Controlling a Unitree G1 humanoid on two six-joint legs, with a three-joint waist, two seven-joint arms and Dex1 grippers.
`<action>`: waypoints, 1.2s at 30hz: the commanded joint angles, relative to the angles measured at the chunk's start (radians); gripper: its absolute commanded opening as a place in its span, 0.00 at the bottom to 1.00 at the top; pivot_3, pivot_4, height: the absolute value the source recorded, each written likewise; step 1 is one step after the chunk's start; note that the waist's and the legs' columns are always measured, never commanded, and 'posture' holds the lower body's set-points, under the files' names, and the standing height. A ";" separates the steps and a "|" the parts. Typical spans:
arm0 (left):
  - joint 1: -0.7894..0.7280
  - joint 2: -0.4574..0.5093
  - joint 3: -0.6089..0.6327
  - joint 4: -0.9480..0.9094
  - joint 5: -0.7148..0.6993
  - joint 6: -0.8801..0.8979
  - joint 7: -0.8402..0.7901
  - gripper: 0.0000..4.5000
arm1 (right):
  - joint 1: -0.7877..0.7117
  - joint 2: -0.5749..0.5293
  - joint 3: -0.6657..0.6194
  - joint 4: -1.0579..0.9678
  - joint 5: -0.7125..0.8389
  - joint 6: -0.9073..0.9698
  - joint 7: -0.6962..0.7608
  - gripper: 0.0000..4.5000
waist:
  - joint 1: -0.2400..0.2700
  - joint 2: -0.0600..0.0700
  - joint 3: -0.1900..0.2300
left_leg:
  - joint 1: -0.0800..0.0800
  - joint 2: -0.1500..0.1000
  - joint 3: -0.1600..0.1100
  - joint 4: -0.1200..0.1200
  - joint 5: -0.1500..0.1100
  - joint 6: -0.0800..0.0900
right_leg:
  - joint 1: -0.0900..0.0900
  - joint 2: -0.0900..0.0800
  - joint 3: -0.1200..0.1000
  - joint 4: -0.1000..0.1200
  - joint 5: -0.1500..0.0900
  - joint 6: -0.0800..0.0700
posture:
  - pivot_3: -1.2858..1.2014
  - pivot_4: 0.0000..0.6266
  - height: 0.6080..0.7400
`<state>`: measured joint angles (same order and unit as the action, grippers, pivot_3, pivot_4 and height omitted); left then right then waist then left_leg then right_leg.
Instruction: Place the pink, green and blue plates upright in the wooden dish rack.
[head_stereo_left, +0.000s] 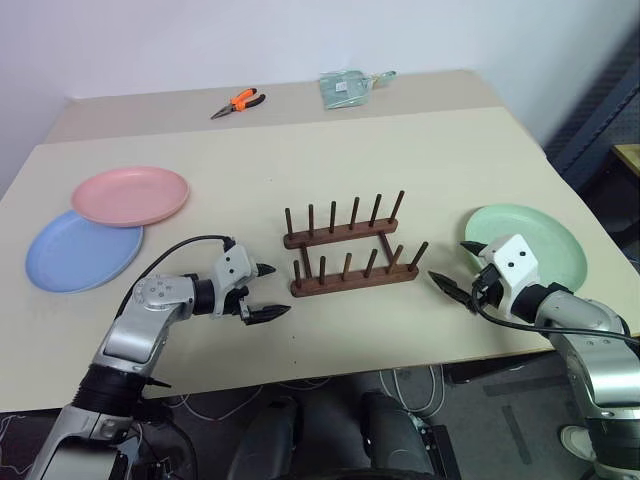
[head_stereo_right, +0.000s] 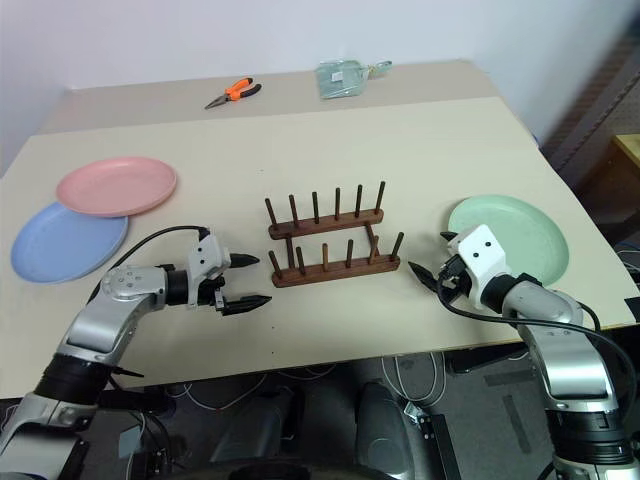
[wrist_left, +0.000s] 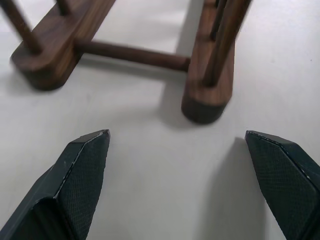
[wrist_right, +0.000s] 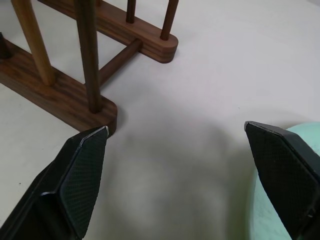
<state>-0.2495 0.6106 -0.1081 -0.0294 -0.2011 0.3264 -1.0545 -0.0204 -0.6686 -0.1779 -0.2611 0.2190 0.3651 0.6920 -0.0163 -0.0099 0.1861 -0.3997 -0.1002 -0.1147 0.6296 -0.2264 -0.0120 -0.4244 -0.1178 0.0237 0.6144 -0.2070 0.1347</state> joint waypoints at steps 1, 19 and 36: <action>0.058 0.029 0.007 -0.029 -0.017 0.078 0.015 0.81 | -0.019 -0.013 0.002 -0.023 0.012 -0.012 0.015 0.59 | 0.001 0.000 0.000 | 0.000 0.000 0.000 0.000 0.000 0.000 | 0.000 0.000 0.000 0.000 0.000 0.000 | 0.52 0.24 0.94; 0.145 0.016 -0.054 -0.189 -0.057 0.144 0.061 0.01 | -0.016 -0.029 0.041 -0.010 -0.001 0.005 0.078 0.00 | 0.008 0.000 0.000 | -0.001 0.000 0.000 0.000 0.000 0.000 | 0.000 -0.001 0.000 -0.001 -0.002 -0.003 | 0.52 0.24 0.94; -0.019 -0.127 -0.170 -0.033 -0.030 0.149 0.094 0.01 | -0.038 -0.042 0.138 -0.021 0.020 0.072 0.125 0.00 | 0.029 0.000 -0.001 | -0.002 -0.001 0.000 0.001 0.000 0.000 | 0.001 -0.001 0.000 -0.002 -0.002 -0.003 | 0.52 0.24 0.94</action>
<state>-0.2678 0.4966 -0.2548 -0.1167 -0.2689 0.4742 -0.9966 -0.0277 -0.7239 -0.0605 -0.2873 0.2565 0.4517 0.8377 0.0124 -0.0098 0.1855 -0.4014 -0.1014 -0.1143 0.6309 -0.2266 -0.0117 -0.4233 -0.1190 0.0235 0.6119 -0.2090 0.1316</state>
